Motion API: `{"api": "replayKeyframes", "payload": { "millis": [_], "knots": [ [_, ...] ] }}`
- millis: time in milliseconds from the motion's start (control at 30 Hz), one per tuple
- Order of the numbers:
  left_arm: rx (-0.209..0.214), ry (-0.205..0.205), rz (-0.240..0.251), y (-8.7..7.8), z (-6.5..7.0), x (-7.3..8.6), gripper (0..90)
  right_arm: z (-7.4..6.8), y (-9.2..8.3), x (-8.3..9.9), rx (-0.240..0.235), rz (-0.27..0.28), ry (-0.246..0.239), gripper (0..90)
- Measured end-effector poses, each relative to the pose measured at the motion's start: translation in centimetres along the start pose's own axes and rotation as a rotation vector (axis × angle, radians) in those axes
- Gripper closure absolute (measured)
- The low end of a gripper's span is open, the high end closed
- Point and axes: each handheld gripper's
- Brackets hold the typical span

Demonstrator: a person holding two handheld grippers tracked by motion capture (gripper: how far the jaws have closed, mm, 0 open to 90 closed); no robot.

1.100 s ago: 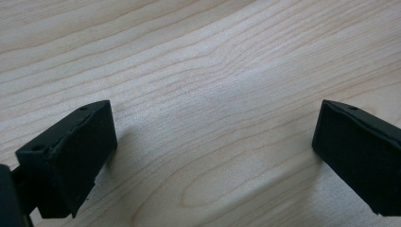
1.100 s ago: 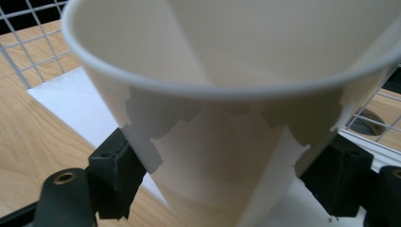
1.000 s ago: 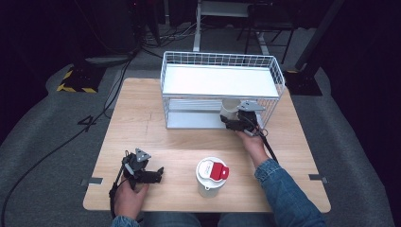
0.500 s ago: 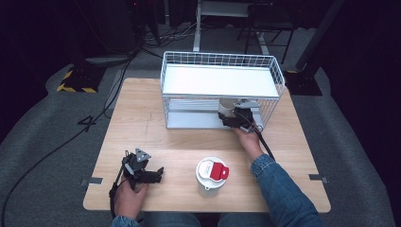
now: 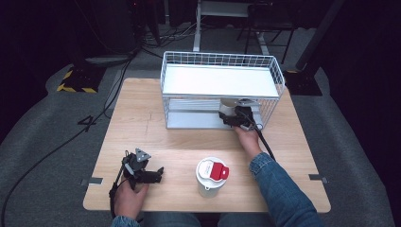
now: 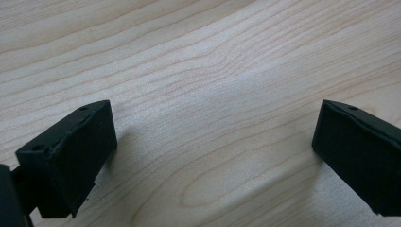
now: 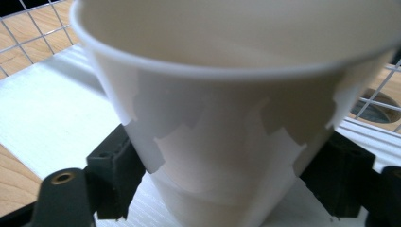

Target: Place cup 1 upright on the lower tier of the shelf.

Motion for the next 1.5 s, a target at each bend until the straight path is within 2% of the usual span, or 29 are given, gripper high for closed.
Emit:
{"api": "replayKeyframes", "payload": {
  "millis": [200,500,767,900,1067,1233,1400,1500],
  "knots": [
    [0.0,0.0,0.0,0.0,0.0,0.0,1.2,0.1,0.1,0.0,0.007,-0.008,-0.013,15.7],
    [0.0,0.0,0.0,0.0,0.0,0.0,1.2,0.1,-0.3,-0.1,0.015,-0.011,-0.01,15.3],
    [0.007,0.008,-0.004,0.1,0.0,-0.2,0.7,0.0,-1.5,-0.2,0.008,-0.001,-0.028,15.3],
    [0.009,0.01,-0.003,0.2,0.0,-0.3,0.7,0.0,-2.7,-0.1,0.02,0.005,-0.016,15.2],
    [0.011,0.01,-0.004,0.2,0.0,-0.3,0.7,-0.2,-4.8,-0.2,0.02,0.026,-0.029,15.2],
    [0.011,0.009,-0.005,0.2,0.0,-0.3,0.7,-0.7,-7.1,-0.4,-0.014,0.008,-0.063,15.1],
    [0.011,0.01,-0.005,0.2,0.0,-0.3,0.7,-1.0,-9.7,-0.8,-0.035,0.034,-0.076,15.0],
    [0.011,0.01,-0.005,0.2,0.0,-0.3,0.7,-1.2,-11.2,-0.8,-0.053,0.03,-0.085,15.1]
  ]
}}
Point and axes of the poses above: each handheld gripper's, and its own axes: y roughly forward along the jaws, x roughly out of its underside, z roughly to its right, and after that the axes turned 1 degree about y, right-handed
